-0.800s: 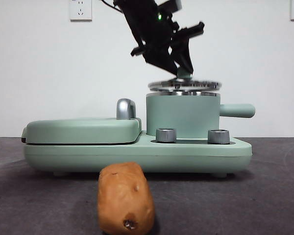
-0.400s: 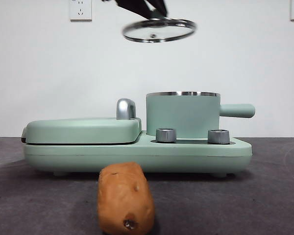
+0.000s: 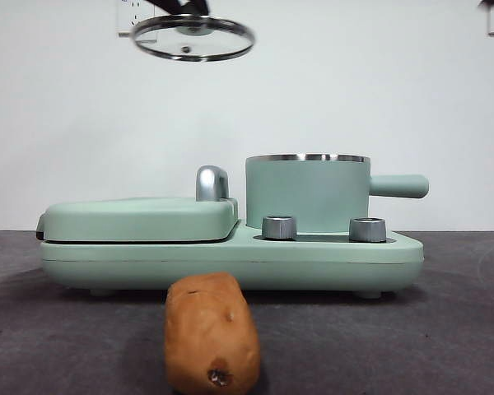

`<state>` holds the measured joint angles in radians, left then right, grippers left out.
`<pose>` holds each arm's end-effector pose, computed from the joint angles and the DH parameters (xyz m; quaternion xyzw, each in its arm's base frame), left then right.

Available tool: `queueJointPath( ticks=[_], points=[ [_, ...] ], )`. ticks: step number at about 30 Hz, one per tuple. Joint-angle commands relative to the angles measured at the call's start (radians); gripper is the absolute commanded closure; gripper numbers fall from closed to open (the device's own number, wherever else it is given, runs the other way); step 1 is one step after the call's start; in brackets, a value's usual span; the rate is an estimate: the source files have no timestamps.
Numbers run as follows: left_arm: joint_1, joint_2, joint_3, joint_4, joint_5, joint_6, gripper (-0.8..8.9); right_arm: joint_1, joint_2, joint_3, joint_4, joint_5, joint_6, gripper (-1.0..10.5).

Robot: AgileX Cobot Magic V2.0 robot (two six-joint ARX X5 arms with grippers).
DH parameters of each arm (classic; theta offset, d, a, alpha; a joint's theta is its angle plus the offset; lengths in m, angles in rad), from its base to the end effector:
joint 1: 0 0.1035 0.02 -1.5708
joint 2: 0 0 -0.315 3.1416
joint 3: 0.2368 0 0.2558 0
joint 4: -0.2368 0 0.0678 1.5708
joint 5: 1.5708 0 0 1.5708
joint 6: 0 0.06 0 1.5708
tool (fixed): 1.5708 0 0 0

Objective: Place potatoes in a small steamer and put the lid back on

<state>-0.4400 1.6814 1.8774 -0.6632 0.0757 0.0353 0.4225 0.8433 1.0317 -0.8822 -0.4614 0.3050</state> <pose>0.3608 -0.1749 0.4664 0.0585 0.2232 -0.2521 0.9398 0.1140 0.0805 0.3666 0.1357 0.3971 0.3459 0.8392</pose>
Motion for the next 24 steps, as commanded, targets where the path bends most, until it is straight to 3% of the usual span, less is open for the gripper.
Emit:
queueJointPath(
  ticks=[1,5,10,16,24],
  points=[
    [0.018,-0.008,0.039,0.001,-0.002,0.009,8.08,0.155,0.089,0.018,0.014,0.133,0.06,4.5],
    [0.046,-0.008,0.039,-0.033,-0.002,0.009,8.08,0.334,0.234,0.018,0.054,0.28,0.11,4.5],
    [0.068,-0.008,0.039,-0.048,-0.001,0.009,8.08,0.477,0.449,0.018,0.149,0.307,0.143,4.5],
    [0.082,-0.008,0.039,-0.058,-0.001,0.01,8.08,0.556,0.669,0.025,0.249,0.32,0.187,4.5],
    [0.083,-0.008,0.039,-0.058,-0.001,0.009,8.08,0.579,0.864,0.098,0.252,0.358,0.193,4.5]
  ],
)
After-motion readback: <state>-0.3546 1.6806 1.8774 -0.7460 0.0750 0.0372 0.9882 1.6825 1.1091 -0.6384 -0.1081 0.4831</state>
